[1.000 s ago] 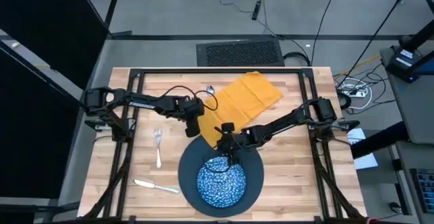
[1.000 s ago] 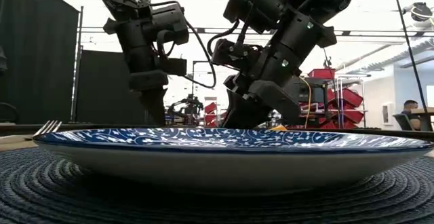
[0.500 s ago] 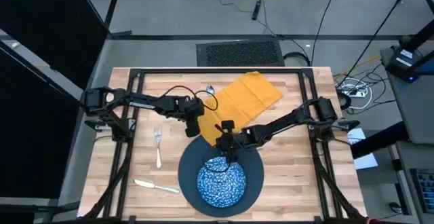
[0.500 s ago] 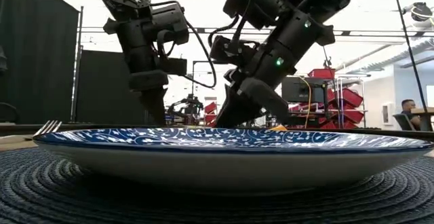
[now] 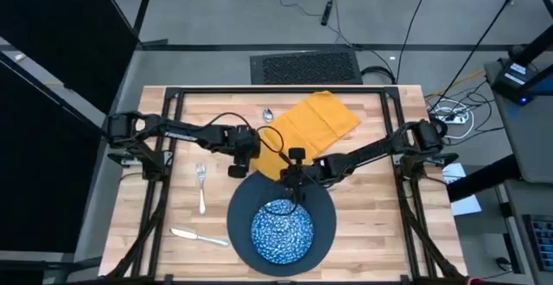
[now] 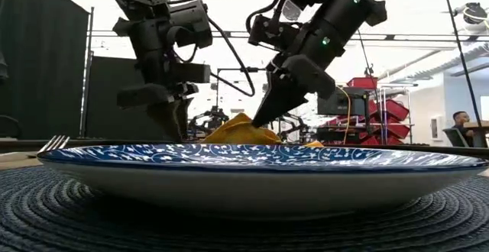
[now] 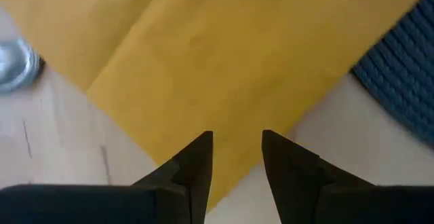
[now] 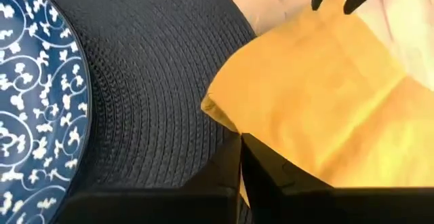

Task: Set table place
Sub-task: Fold the yellow table napkin

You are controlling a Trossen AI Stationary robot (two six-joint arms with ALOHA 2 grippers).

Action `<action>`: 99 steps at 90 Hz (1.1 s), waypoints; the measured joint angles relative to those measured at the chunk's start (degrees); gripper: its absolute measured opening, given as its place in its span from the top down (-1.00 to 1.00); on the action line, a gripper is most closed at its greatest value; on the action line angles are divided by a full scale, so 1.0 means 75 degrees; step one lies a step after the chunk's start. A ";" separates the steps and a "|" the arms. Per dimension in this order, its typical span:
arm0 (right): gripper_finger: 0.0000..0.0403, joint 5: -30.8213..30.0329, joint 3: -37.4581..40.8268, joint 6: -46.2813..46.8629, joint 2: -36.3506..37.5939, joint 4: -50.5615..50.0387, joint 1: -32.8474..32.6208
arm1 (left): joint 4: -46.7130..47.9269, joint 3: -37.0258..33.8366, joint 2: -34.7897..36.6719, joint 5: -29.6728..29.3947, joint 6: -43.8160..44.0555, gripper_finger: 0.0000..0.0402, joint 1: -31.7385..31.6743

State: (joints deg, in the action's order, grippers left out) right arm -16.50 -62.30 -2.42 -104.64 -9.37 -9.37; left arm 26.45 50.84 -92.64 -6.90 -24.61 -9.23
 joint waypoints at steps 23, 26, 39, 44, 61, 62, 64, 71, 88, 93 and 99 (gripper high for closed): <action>1.00 0.0038 0.0000 -0.0004 0.0006 0.0008 0.0000 | -0.0187 -0.0016 -0.0164 0.0107 -0.0242 0.43 -0.0006; 1.00 0.0042 0.0000 0.0006 0.0006 0.0009 -0.0005 | -0.0161 -0.0024 -0.0224 0.0117 -0.0239 0.43 -0.0006; 1.00 0.0039 0.0000 0.0036 0.0009 0.0006 -0.0062 | -0.0155 -0.0025 -0.0557 0.0261 -0.0220 0.43 -0.0001; 1.00 0.0042 0.0000 0.0038 0.0011 0.0007 -0.0086 | -0.0167 -0.0016 -0.0614 0.0263 -0.0208 0.43 0.0008; 1.00 0.0039 0.0000 0.0048 0.0012 0.0017 -0.0078 | -0.0234 -0.0007 -0.0698 0.0275 -0.0185 0.43 0.0015; 1.00 0.0039 0.0000 0.0048 0.0012 0.0015 -0.0073 | -0.0234 -0.0007 -0.0699 0.0277 -0.0185 0.43 0.0015; 1.00 0.0038 0.0000 0.0032 0.0012 0.0016 -0.0058 | -0.0235 -0.0007 -0.0700 0.0284 -0.0185 0.43 0.0015; 1.00 0.0033 0.0000 0.0027 0.0012 0.0033 -0.0055 | -0.0285 -0.0007 -0.0749 0.0285 -0.0169 0.43 0.0015; 1.00 0.0023 0.0000 0.0030 0.0012 0.0147 -0.0058 | -0.0427 -0.0016 -0.0773 0.0190 -0.0158 0.60 0.0020; 1.00 0.0014 0.0000 0.0030 0.0012 0.0147 -0.0060 | -0.0574 -0.0007 -0.0785 0.0159 -0.0158 0.73 0.0020; 1.00 0.0010 0.0000 0.0030 0.0012 0.0147 -0.0064 | -0.0719 0.0047 -0.0799 0.0097 -0.0150 0.90 0.0015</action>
State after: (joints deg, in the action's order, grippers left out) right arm -16.43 -62.30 -2.20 -104.55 -8.27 -9.85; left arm 21.05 51.19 -98.63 -6.17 -25.74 -9.13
